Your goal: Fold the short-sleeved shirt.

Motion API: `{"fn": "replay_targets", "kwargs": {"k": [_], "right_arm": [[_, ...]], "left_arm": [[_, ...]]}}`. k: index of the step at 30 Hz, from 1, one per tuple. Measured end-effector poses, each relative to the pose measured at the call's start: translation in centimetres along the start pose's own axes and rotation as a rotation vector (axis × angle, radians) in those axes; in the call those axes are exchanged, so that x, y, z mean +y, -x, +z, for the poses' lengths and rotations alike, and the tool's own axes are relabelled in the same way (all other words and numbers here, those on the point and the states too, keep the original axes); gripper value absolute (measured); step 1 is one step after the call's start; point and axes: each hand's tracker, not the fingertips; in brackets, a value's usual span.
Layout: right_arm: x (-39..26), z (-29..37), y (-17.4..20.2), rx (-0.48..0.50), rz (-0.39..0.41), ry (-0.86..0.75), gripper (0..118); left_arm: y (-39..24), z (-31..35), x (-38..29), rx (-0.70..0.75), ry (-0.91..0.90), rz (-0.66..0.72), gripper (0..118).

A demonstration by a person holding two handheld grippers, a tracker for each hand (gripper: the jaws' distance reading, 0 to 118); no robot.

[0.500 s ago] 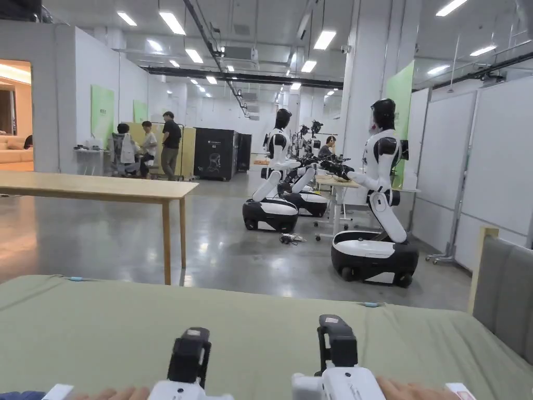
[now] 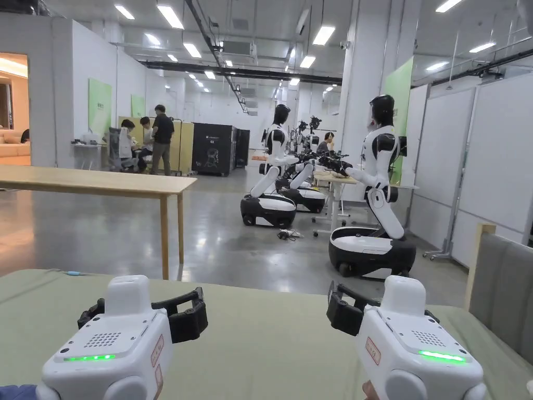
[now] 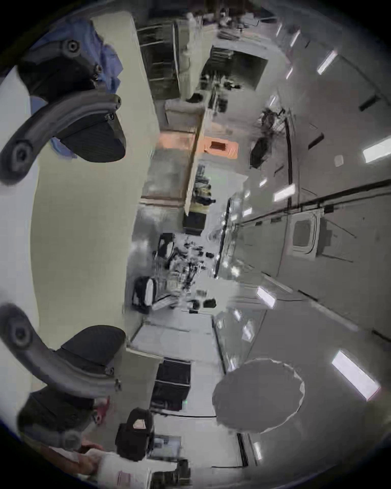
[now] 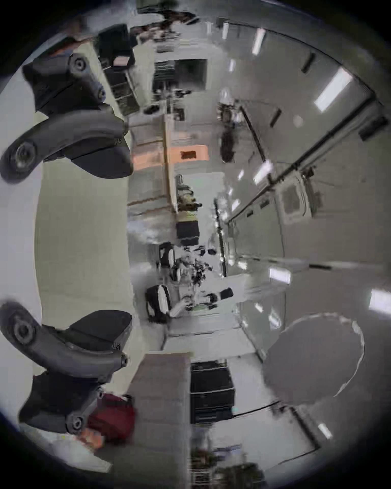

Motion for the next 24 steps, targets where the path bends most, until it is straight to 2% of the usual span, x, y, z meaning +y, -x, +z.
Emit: {"fn": "replay_targets", "kwargs": {"k": [4, 6, 11, 20, 22, 23, 24], "right_arm": [[-0.5, -0.1, -0.3, 0.001, -0.012, 0.018, 106], [-0.5, 0.0, 0.0, -0.025, 0.023, 0.012, 106], [-0.3, 0.1, 1.0, -0.015, 0.115, 0.02, 106], [-0.3, -0.1, 0.4, -0.024, 0.08, 0.057, 106], [-0.4, -0.2, 0.4, -0.018, 0.093, 0.075, 106], [-0.6, -0.1, 0.6, -0.021, 0.108, 0.074, 106], [-0.7, 0.0, 0.7, -0.026, 0.125, 0.072, 103]], "left_arm": [[-0.1, 0.0, -0.1, 0.003, 0.014, -0.044, 118], [-0.3, -0.2, -0.2, 0.008, 0.014, -0.078, 118], [-0.5, -0.7, -0.3, 0.018, 0.032, -0.113, 118], [-0.2, -0.4, -0.4, 0.018, 0.051, -0.137, 117], [-0.3, -0.3, -0.6, 0.026, 0.047, -0.14, 106], [-0.3, -0.3, -0.6, 0.035, 0.045, -0.138, 94], [-0.1, -0.4, -0.7, 0.036, 0.044, -0.136, 71]]}}
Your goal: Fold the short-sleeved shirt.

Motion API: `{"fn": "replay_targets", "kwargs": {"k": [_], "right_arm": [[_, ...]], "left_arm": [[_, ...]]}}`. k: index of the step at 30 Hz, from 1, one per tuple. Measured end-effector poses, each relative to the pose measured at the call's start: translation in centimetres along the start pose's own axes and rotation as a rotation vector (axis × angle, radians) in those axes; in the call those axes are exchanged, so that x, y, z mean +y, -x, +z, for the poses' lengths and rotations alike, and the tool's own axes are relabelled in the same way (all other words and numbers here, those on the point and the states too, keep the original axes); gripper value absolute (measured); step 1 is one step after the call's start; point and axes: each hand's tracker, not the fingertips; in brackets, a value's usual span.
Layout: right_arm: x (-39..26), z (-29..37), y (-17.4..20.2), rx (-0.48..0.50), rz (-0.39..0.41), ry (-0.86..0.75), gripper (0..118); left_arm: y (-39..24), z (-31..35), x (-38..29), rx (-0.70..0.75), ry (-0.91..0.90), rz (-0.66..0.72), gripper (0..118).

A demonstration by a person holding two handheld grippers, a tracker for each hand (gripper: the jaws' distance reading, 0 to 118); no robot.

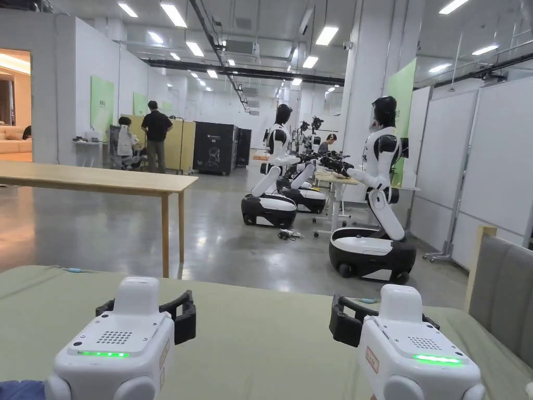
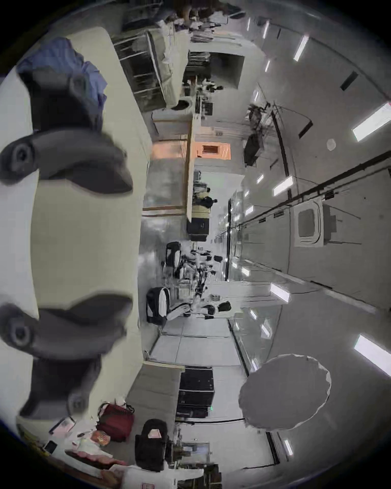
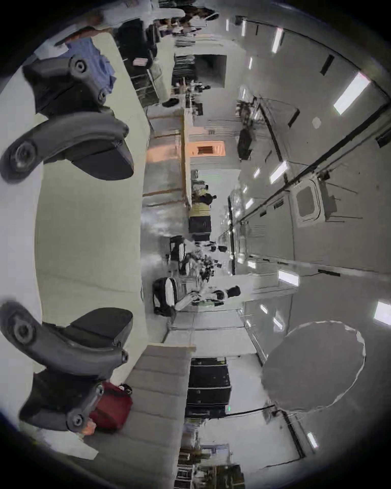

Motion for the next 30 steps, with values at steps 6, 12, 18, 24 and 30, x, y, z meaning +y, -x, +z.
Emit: {"fn": "replay_targets", "kwargs": {"k": [6, 12, 18, 24, 30], "right_arm": [[-0.9, 0.2, -0.5, -0.026, -0.013, -0.009, 3], [-1.5, -0.1, 0.7, -0.023, 0.042, -0.009, 3], [-1.3, -0.6, 9.7, 0.155, 0.121, -0.034, 3], [-3.4, -0.6, 21.3, 0.392, 0.072, 0.015, 3], [-6.3, -0.5, 30.4, 0.546, 0.095, 0.085, 3]], "left_arm": [[-0.5, 0.2, -0.5, -0.013, 0.012, -0.008, 1], [0.4, 0.7, -0.8, 0.015, 0.005, -0.013, 1], [6.6, 4.0, -1.1, 0.161, 0.003, -0.022, 1], [16.0, 8.3, -3.3, 0.358, 0.062, -0.019, 1], [24.9, 6.7, -5.6, 0.43, 0.436, 0.071, 1]]}}
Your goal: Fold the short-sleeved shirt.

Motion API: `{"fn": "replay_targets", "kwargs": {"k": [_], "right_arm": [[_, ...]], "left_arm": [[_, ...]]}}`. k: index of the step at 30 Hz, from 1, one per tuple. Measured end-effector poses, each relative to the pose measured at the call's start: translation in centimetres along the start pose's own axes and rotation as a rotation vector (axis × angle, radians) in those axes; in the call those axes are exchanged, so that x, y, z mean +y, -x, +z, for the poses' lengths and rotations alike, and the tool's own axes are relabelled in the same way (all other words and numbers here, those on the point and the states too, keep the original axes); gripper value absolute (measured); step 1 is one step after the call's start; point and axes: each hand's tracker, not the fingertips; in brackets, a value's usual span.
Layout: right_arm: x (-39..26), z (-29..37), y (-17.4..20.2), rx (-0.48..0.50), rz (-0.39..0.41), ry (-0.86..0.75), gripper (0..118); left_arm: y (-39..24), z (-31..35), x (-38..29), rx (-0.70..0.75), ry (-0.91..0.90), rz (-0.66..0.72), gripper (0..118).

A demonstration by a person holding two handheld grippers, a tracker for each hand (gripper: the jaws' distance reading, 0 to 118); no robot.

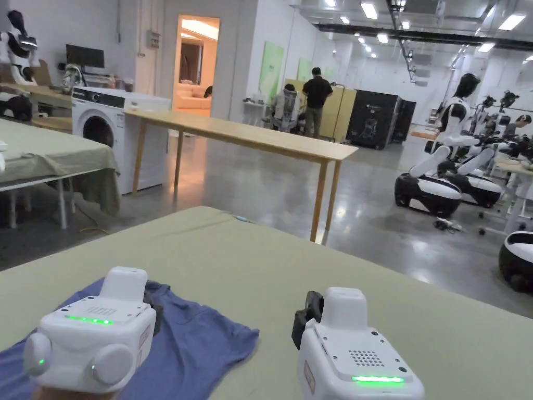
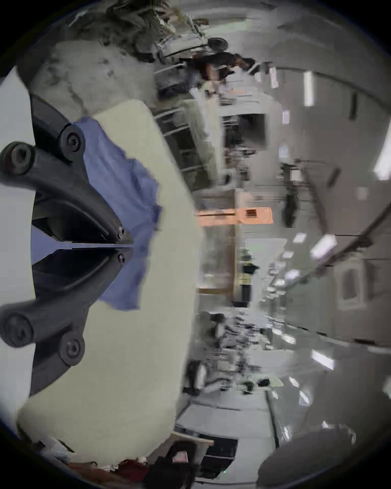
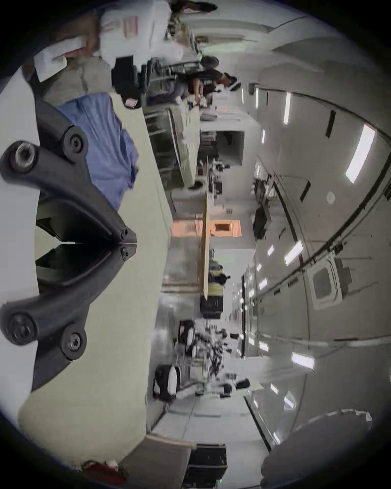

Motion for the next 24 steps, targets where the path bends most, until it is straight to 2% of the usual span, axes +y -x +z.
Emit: {"fn": "replay_targets", "kwargs": {"k": [3, 5, 6, 7, 8, 9, 10, 14, 18, 20, 21, 22, 23, 24], "right_arm": [[-1.4, -1.6, 2.1, 0.033, 0.059, 0.022, 3], [-2.1, -2.4, 2.5, 0.044, 0.072, 0.035, 3], [-2.6, -2.9, 2.6, 0.048, 0.074, 0.044, 3], [-2.9, -3.4, 2.6, 0.05, 0.076, 0.051, 3], [-3.2, -3.7, 2.4, 0.047, 0.082, 0.06, 3], [-3.5, -4.1, 2.4, 0.04, 0.091, 0.068, 3], [-3.8, -4.5, 2.3, 0.037, 0.098, 0.075, 3], [-4.9, -5.6, 0.9, 0.008, 0.106, 0.117, 3], [-6.1, -6.1, -0.7, -0.032, 0.094, 0.161, 3], [-6.7, -6.0, -1.4, -0.046, 0.092, 0.182, 3], [-6.9, -6.0, -1.6, -0.056, 0.095, 0.192, 3], [-7.0, -5.8, -1.9, -0.061, 0.096, 0.196, 3], [-7.0, -5.5, -2.3, -0.064, 0.092, 0.197, 3], [-7.0, -5.1, -2.7, -0.066, 0.085, 0.194, 3]], "left_arm": [[2.3, -6.1, 0.2, -0.096, 0.341, 0.086, 1], [3.1, -10.0, -0.6, -0.158, 0.455, 0.134, 1], [2.9, -11.8, -0.8, -0.15, 0.481, 0.11, 5], [2.6, -13.3, -1.0, -0.138, 0.497, 0.072, 28], [2.2, -14.9, -1.2, -0.097, 0.485, 0.049, 79], [1.8, -16.6, -1.7, -0.071, 0.521, 0.025, 118], [1.4, -17.8, -2.2, -0.074, 0.54, 0.015, 115], [-0.7, -22.3, -3.1, -0.148, 0.546, 0.088, 116], [-2.1, -26.1, -5.5, -0.136, 0.603, 0.087, 113], [-2.9, -26.7, -7.5, -0.077, 0.658, 0.009, 112], [-3.2, -26.0, -7.9, -0.064, 0.565, -0.082, 107], [-3.3, -25.7, -8.1, -0.05, 0.553, -0.064, 94], [-3.3, -25.0, -7.7, -0.064, 0.552, -0.031, 94], [-3.1, -24.1, -7.3, -0.064, 0.514, -0.049, 85]]}}
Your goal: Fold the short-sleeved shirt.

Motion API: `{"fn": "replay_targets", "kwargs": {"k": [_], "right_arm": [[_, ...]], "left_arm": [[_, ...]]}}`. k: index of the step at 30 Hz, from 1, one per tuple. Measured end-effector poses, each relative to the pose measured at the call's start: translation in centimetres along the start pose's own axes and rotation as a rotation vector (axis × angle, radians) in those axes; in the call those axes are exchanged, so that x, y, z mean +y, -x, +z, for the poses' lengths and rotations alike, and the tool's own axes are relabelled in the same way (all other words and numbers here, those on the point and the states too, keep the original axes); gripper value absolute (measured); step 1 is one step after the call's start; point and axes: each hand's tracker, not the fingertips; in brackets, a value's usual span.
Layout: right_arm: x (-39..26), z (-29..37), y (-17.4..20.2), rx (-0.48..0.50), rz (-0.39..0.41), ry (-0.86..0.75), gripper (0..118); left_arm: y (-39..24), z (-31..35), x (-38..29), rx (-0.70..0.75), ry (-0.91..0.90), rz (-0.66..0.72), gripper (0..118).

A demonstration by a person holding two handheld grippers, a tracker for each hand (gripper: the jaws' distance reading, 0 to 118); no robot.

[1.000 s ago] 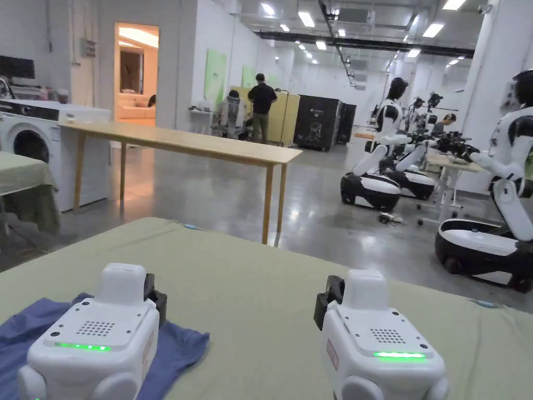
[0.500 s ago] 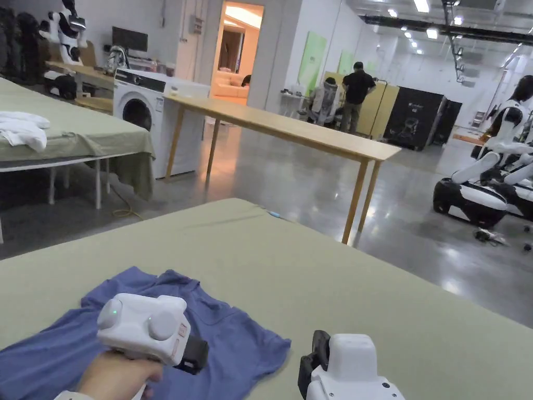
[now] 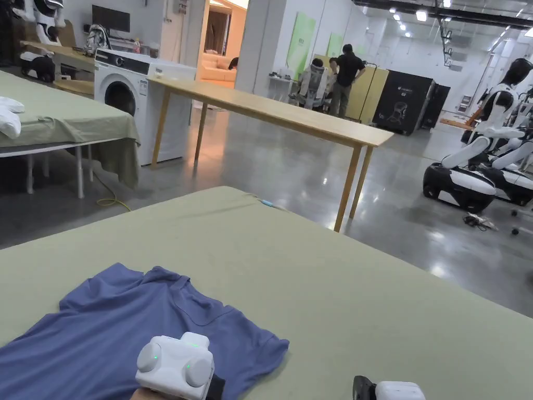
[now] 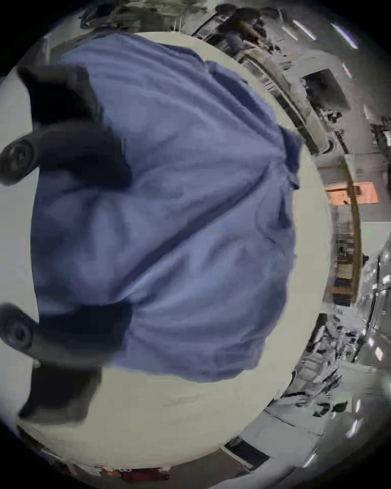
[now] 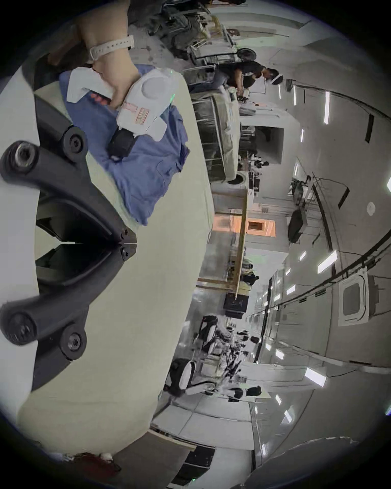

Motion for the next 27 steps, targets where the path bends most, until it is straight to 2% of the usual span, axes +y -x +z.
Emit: {"fn": "replay_targets", "kwargs": {"k": [1, 2, 3, 4, 7, 13, 16, 23, 27], "right_arm": [[0.0, 0.2, -0.3, -0.009, -0.009, -0.003, 3], [0.1, 0.4, -0.7, -0.013, -0.022, -0.002, 3], [0.2, 0.7, -1.1, -0.012, -0.039, 0.0, 3], [0.2, 1.0, -1.5, -0.015, -0.051, 0.001, 3], [0.3, 2.5, -2.9, -0.026, -0.074, -0.013, 3], [0.0, 5.6, -7.9, -0.098, -0.152, -0.033, 3], [-0.5, 8.1, -11.2, -0.153, -0.172, -0.039, 3], [-2.3, 14.5, -19.3, -0.32, -0.213, -0.051, 3], [-3.8, 17.8, -23.3, -0.407, -0.217, -0.047, 3]], "left_arm": [[0.1, 0.6, -0.1, -0.002, -0.029, -0.009, 69], [0.9, 0.8, 0.4, 0.022, -0.047, 0.0, 31], [1.6, 0.5, 0.3, 0.054, -0.064, 0.015, 0], [2.3, -0.2, 0.1, -0.035, -0.011, 0.058, 0], [2.5, 1.0, 0.4, -0.072, -0.021, 0.09, 0], [-4.3, 6.3, 1.5, -0.239, -0.158, -0.009, 0], [-10.0, 9.3, 1.8, -0.352, -0.229, -0.056, 0], [-27.7, 18.7, 1.7, -0.643, -0.382, -0.266, 0], [-37.5, 22.4, 0.0, -0.767, -0.38, -0.408, 0]]}}
